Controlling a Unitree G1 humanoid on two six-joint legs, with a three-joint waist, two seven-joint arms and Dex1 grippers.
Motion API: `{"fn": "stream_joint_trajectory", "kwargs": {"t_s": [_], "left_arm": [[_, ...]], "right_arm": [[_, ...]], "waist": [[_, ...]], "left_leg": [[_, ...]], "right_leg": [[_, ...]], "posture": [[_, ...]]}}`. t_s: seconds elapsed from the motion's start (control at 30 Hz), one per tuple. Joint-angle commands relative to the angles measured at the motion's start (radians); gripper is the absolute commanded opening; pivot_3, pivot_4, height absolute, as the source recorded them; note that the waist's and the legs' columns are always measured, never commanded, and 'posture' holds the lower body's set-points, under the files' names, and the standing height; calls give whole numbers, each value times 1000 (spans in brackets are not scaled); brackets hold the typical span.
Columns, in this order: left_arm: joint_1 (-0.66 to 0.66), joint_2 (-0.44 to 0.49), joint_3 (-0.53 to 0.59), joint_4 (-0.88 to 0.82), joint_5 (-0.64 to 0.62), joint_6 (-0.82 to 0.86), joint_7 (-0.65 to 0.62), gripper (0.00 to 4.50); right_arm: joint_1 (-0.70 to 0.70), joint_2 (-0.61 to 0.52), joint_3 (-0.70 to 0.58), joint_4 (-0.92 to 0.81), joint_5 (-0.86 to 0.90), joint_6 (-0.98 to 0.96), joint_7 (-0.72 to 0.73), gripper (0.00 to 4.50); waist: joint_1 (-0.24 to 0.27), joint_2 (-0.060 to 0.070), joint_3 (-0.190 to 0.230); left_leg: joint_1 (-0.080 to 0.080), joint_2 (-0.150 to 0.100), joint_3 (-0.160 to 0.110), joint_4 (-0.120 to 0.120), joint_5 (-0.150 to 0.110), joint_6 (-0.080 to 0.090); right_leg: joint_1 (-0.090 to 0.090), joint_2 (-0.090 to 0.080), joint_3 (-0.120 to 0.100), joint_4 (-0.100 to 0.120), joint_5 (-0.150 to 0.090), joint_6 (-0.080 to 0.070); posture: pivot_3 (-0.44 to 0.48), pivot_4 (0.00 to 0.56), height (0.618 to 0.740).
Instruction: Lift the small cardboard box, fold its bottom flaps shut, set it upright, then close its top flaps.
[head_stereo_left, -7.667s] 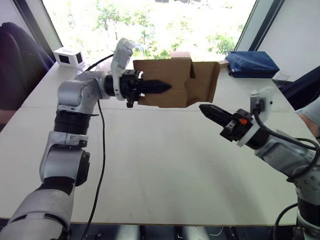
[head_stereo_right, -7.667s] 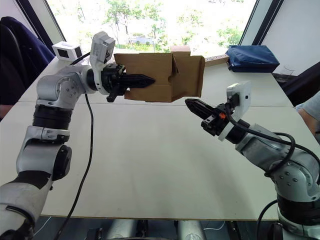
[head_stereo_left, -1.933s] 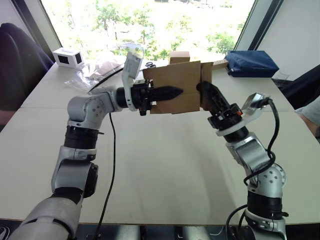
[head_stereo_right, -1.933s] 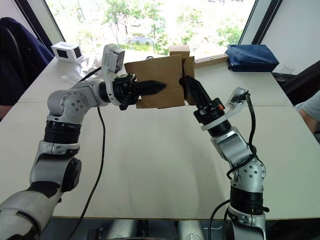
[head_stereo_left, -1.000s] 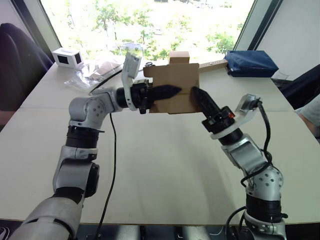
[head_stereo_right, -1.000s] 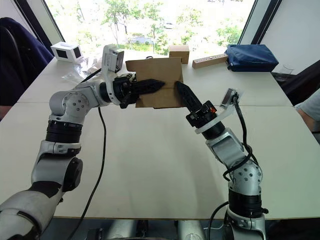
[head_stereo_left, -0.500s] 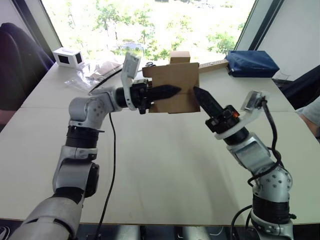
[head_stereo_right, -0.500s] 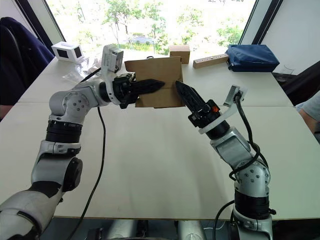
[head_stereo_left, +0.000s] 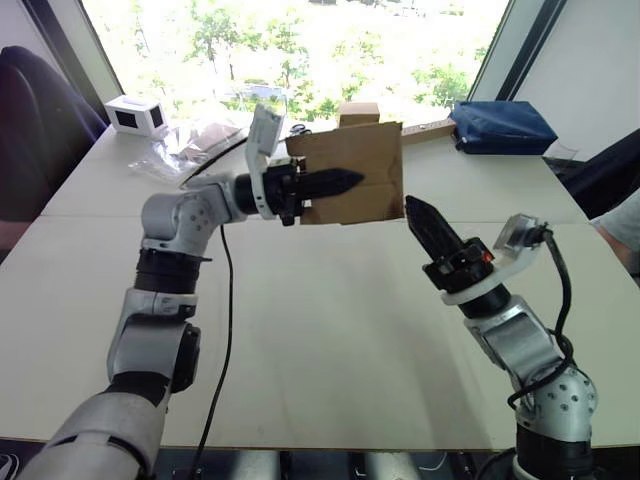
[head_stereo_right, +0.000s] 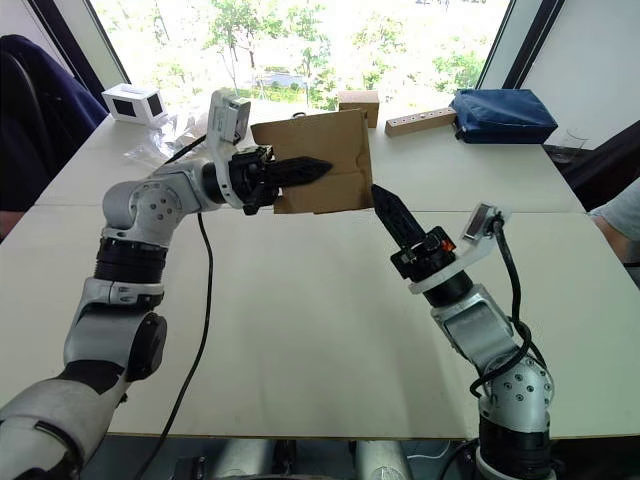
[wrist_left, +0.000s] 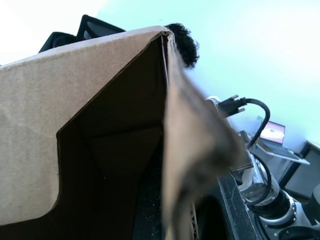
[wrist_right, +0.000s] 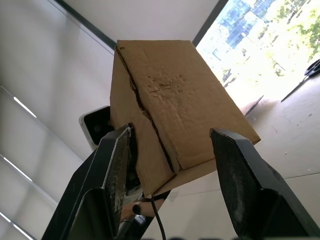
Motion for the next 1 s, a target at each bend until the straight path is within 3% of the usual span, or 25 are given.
{"fn": "stream_joint_trajectory", "kwargs": {"t_s": [0.03,0.63,1.0], "left_arm": [[-29,4,19,-13,-10,-17,-8,0],[-22,-8,9,-8,-4,-21,2,0],[-15,13,7,-7,-2,-18,-12,0]], "right_arm": [[-5,1,-17,-37,28,-23,3,2687],[-30,12,100,-79,55,-8,6,2687],[-15,-106,8,-157,162,-22,-27,2687]], "waist": [[0,0,0],[0,0,0],[1,0,0]], "left_leg": [[0,0,0,0,0,0],[0,0,0,0,0,0],[0,0,0,0,0,0]], "right_leg": [[0,0,0,0,0,0],[0,0,0,0,0,0],[0,0,0,0,0,0]], "posture": [[0,150,740],[0,150,740],[0,150,740]]}}
